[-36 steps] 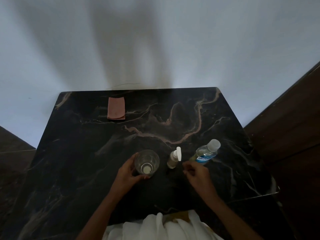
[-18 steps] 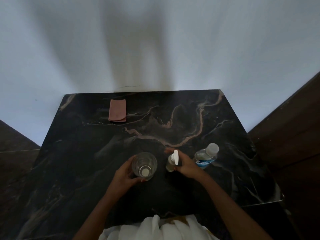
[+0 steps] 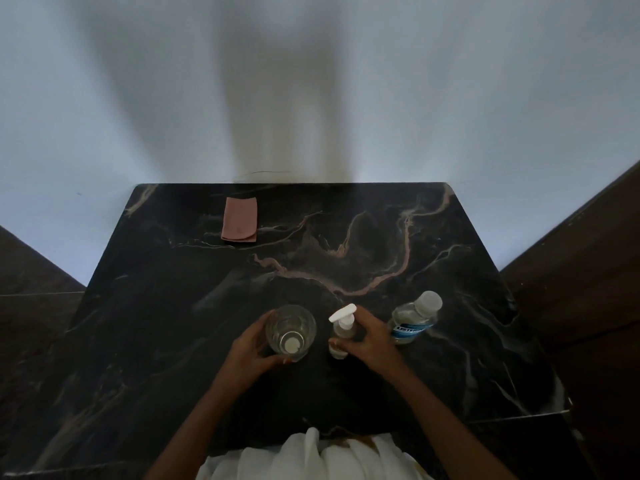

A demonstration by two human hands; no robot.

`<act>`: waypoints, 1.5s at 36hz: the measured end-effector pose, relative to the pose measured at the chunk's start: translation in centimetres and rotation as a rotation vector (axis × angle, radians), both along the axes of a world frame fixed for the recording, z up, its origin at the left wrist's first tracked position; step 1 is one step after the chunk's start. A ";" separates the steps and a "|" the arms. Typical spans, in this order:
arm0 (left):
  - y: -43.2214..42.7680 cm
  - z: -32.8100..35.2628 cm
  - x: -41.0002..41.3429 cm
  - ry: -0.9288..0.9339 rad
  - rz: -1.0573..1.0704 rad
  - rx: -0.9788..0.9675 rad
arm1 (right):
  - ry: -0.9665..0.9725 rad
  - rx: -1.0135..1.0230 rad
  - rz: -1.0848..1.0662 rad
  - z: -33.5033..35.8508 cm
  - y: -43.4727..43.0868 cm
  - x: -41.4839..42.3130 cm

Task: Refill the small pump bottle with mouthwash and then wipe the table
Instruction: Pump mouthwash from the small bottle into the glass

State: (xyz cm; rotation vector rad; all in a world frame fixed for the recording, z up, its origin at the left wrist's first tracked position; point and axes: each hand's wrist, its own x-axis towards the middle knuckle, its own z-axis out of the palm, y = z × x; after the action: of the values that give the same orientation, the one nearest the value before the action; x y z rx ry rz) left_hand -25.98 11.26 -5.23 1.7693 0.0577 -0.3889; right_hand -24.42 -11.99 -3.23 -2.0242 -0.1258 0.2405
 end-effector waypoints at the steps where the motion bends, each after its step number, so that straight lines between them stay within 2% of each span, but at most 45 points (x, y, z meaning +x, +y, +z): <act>1: 0.0 0.0 0.0 -0.001 -0.001 0.004 | -0.036 0.011 -0.010 0.1 0.2 -0.2; 8: 0.1 -0.3 0.1 -0.005 0.005 -0.004 | -0.091 0.099 -0.068 1.5 1.3 -1.0; 15: 0.2 -0.5 0.0 -0.018 0.000 -0.022 | -0.110 0.021 0.040 2.1 2.4 -1.3; 23: -0.1 -0.2 0.0 -0.047 -0.005 -0.065 | -0.145 -0.194 0.185 2.0 2.9 -1.5; 34: -0.1 -0.6 0.1 -0.029 0.010 -0.067 | -0.110 -0.208 0.120 -0.1 3.2 -1.7; 46: -0.2 -1.0 -0.1 -0.022 0.031 -0.093 | -0.071 -0.046 -0.038 -1.7 4.3 -2.1; 54: 0.1 -1.0 -0.1 -0.018 0.006 -0.071 | -0.080 -0.092 -0.002 -2.5 4.2 -2.2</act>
State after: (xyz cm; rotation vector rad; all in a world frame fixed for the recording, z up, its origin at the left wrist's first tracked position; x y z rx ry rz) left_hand -26.04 11.40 -6.22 1.7019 0.0366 -0.3667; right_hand -26.62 -7.79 -5.72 -2.1265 -0.1653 0.1660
